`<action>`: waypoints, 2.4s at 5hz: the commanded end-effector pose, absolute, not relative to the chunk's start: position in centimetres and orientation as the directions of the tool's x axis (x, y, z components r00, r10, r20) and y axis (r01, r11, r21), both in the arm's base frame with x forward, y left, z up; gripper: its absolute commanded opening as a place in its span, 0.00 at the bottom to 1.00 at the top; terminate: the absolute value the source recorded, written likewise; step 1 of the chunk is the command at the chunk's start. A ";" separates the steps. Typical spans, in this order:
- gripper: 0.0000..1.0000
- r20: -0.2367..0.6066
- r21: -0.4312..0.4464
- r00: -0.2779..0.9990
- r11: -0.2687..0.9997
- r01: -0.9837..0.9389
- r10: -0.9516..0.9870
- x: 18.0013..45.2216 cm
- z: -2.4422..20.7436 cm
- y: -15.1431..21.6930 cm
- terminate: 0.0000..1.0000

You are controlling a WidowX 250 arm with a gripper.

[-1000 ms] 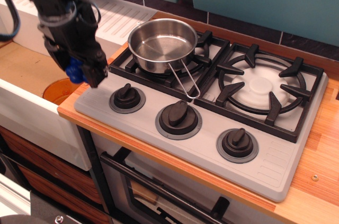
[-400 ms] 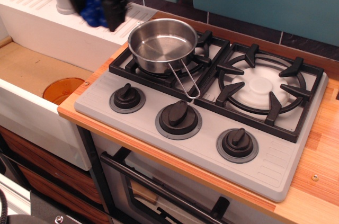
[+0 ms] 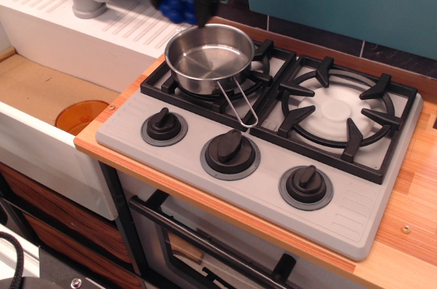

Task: Put pan on stove and put blueberry in pan

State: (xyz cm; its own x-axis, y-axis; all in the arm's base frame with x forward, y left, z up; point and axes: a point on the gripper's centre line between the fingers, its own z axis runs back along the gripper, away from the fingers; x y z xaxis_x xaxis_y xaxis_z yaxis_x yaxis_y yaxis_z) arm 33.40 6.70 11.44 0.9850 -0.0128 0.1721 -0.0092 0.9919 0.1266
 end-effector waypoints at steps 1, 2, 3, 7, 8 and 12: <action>0.00 0.246 0.109 0.969 0.994 0.004 -0.031 35.6 11.1 5.9 0.00; 0.00 0.257 0.108 0.966 0.994 0.009 -0.036 35.6 10.3 5.8 0.00; 1.00 0.268 0.113 0.962 0.993 0.028 -0.057 35.6 9.9 6.0 0.00; 1.00 0.210 0.120 0.977 0.993 0.022 -0.047 33.8 13.3 4.9 0.00; 1.00 0.194 0.133 0.980 0.991 0.019 -0.044 33.8 14.6 4.4 0.00; 1.00 0.163 0.145 0.984 0.989 0.042 -0.066 34.2 17.0 1.6 0.00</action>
